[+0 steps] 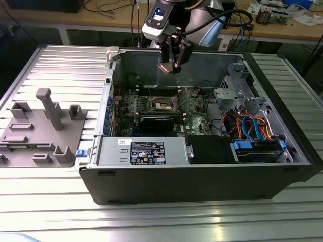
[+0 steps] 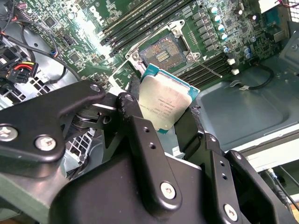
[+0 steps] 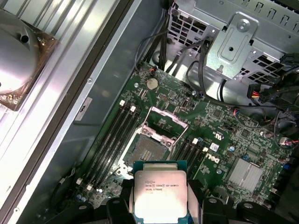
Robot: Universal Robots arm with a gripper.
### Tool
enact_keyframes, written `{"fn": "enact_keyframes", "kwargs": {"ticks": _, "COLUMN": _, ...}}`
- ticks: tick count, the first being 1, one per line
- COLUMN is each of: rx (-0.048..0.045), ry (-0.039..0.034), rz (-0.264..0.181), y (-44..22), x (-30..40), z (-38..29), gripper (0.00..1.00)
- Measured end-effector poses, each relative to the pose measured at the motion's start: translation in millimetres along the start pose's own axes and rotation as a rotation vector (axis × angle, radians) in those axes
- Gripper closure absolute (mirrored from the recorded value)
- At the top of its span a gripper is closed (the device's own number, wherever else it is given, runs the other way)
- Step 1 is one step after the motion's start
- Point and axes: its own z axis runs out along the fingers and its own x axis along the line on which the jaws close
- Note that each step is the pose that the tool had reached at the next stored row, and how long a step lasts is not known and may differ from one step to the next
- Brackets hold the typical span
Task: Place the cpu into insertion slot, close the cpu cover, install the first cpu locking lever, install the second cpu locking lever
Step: 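Place the cpu into insertion slot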
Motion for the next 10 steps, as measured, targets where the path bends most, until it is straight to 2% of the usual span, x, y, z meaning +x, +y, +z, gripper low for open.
{"fn": "enact_keyframes", "kwargs": {"ticks": 3, "rx": 0.0002, "ry": -0.0017, "rz": 0.011, "y": 0.0, "x": 0.0, "z": 0.4, "gripper": 0.46}}
{"fn": "enact_keyframes", "kwargs": {"ticks": 5, "rx": 0.0002, "ry": -0.0052, "rz": 0.049, "y": -0.1, "x": 0.0, "z": 1.0, "gripper": 0.46}}
{"fn": "enact_keyframes", "kwargs": {"ticks": 10, "rx": 0.0003, "ry": -0.009, "rz": 0.093, "y": -0.1, "x": 0.0, "z": 1.9, "gripper": 0.46}}
